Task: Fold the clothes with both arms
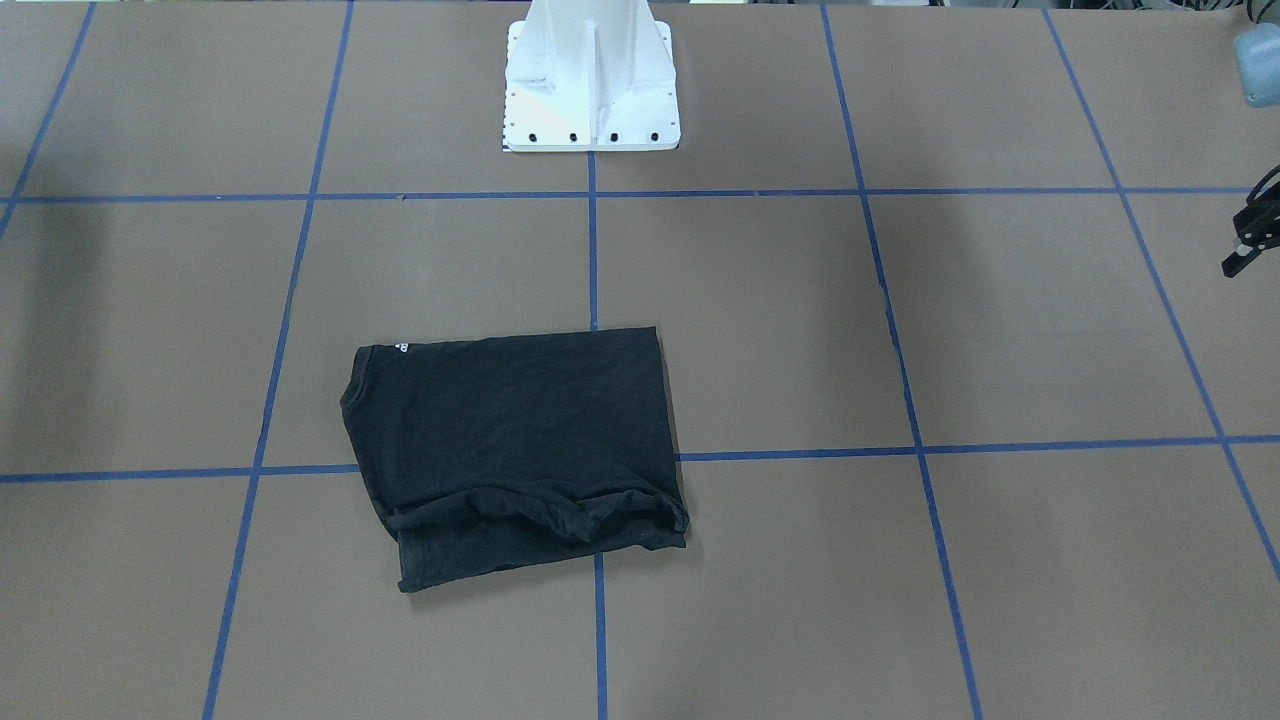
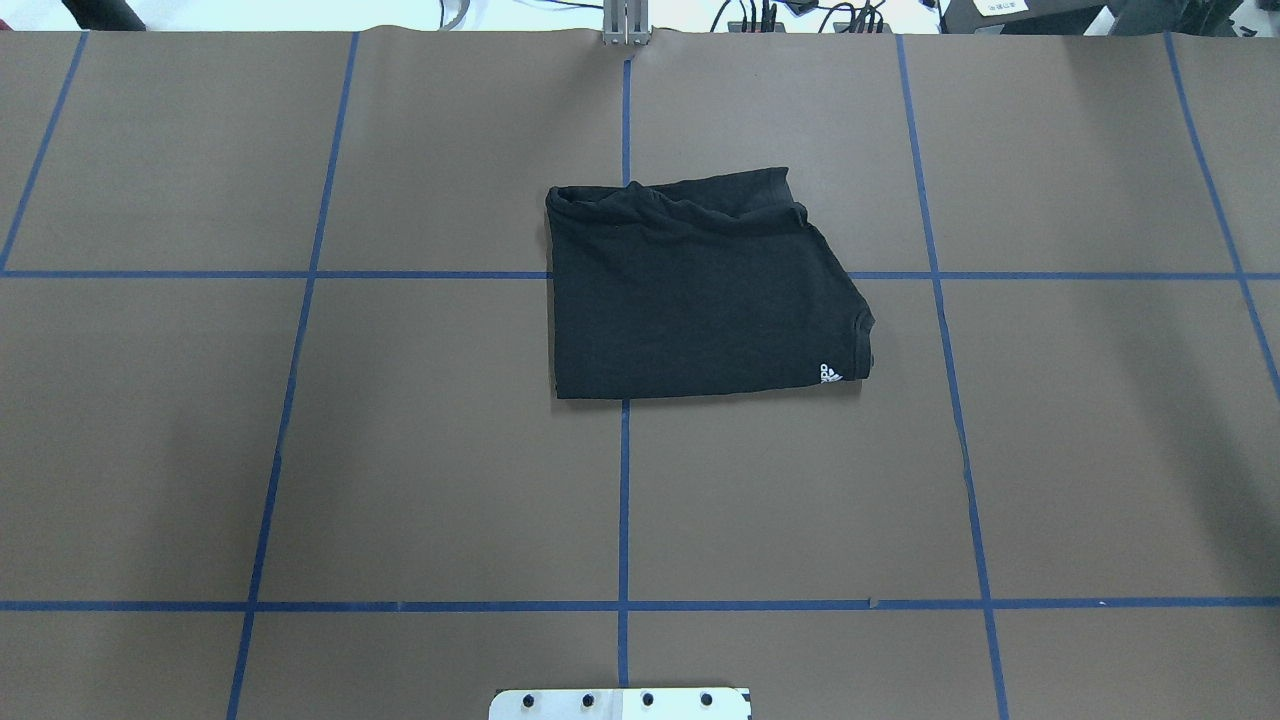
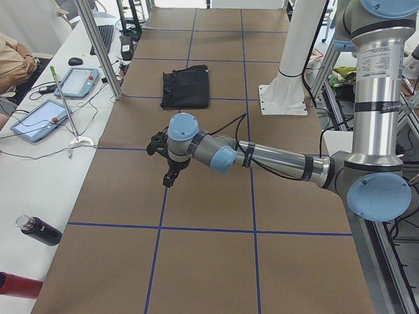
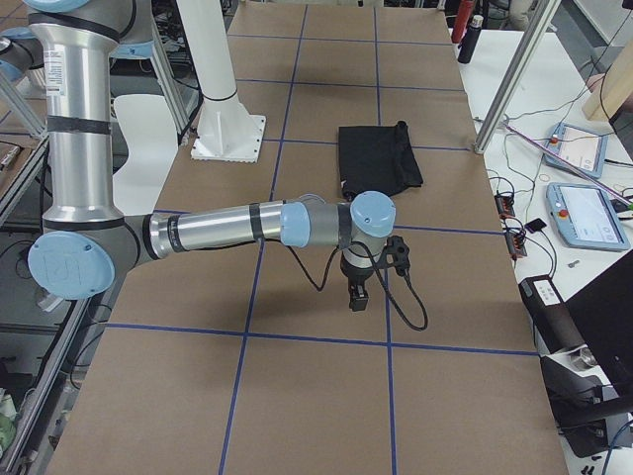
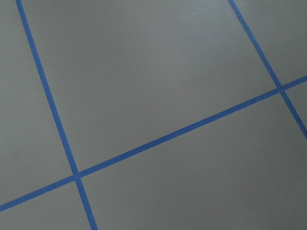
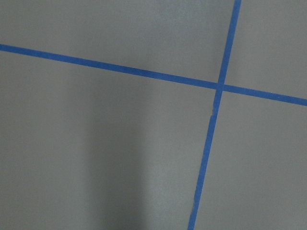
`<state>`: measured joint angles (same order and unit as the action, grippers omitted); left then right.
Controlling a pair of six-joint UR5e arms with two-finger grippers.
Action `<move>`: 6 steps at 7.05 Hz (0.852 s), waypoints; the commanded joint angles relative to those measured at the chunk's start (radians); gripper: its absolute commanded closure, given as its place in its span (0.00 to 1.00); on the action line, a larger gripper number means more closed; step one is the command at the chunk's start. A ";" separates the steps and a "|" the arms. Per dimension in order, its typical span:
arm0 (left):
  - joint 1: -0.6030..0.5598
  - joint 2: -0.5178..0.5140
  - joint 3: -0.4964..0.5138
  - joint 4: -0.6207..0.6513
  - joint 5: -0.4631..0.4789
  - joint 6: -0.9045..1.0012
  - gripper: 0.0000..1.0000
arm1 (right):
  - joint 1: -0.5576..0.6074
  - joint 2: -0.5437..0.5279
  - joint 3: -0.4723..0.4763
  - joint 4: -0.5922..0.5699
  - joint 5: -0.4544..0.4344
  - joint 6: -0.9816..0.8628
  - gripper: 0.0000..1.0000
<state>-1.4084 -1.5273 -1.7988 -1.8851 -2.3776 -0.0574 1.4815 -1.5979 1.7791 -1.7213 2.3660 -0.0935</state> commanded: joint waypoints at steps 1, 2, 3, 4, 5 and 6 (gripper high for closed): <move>0.002 -0.001 -0.002 -0.006 0.000 0.001 0.00 | -0.001 -0.011 0.013 0.002 0.001 0.000 0.00; 0.002 -0.001 -0.002 -0.006 0.000 0.002 0.00 | -0.003 -0.022 0.005 0.003 0.001 -0.002 0.00; 0.002 -0.001 -0.002 -0.008 0.000 0.005 0.00 | -0.003 -0.031 0.010 0.008 -0.002 0.000 0.00; 0.002 -0.001 -0.004 -0.008 0.000 0.005 0.00 | -0.003 -0.033 0.011 0.009 -0.005 0.000 0.00; 0.002 -0.002 -0.004 -0.008 0.000 0.005 0.00 | -0.003 -0.033 0.008 0.008 -0.011 0.000 0.00; 0.003 -0.002 -0.004 -0.008 0.000 0.005 0.00 | -0.003 -0.034 0.008 0.005 -0.011 0.000 0.00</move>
<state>-1.4062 -1.5288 -1.8022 -1.8928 -2.3777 -0.0523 1.4788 -1.6302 1.7879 -1.7140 2.3572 -0.0936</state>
